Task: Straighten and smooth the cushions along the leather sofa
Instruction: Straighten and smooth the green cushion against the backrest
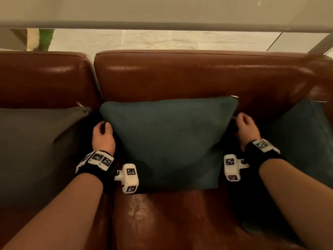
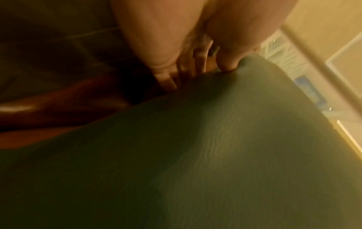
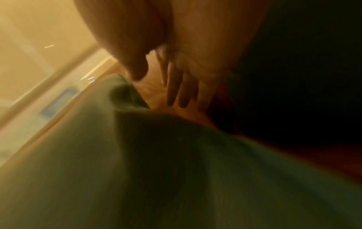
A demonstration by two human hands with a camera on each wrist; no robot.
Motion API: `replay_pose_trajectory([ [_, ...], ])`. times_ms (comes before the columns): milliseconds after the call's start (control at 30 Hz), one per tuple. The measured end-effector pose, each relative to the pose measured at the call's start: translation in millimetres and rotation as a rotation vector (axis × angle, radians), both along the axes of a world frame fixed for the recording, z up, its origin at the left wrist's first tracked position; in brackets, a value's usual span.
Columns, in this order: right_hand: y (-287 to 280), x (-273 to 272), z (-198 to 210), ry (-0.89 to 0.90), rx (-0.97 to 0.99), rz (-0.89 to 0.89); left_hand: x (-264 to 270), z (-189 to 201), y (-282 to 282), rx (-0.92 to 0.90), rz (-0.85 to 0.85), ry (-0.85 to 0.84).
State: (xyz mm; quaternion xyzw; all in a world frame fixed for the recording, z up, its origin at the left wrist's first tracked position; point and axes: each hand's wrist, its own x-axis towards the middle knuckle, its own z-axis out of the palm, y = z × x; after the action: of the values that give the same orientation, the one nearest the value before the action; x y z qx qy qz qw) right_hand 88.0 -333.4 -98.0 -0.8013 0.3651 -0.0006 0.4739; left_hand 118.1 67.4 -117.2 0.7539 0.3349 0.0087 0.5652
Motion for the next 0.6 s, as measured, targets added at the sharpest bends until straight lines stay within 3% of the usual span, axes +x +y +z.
replay_pose_trajectory([
  [67,11,-6,-14,0.039,0.089,-0.014,-5,-8,-3,-0.071,-0.028,0.068],
  [267,13,0,-11,-0.042,0.022,-0.271,1,-7,8,-0.083,0.155,0.109],
  [367,20,-8,-15,-0.082,0.120,-0.270,-4,-10,1,-0.159,0.152,0.046],
  [500,29,-41,-42,-0.016,0.343,-0.263,-28,-37,-1,-0.367,0.201,0.147],
  [600,32,-49,-46,0.063,0.272,-0.258,-40,-37,-8,-0.292,0.148,0.118],
])
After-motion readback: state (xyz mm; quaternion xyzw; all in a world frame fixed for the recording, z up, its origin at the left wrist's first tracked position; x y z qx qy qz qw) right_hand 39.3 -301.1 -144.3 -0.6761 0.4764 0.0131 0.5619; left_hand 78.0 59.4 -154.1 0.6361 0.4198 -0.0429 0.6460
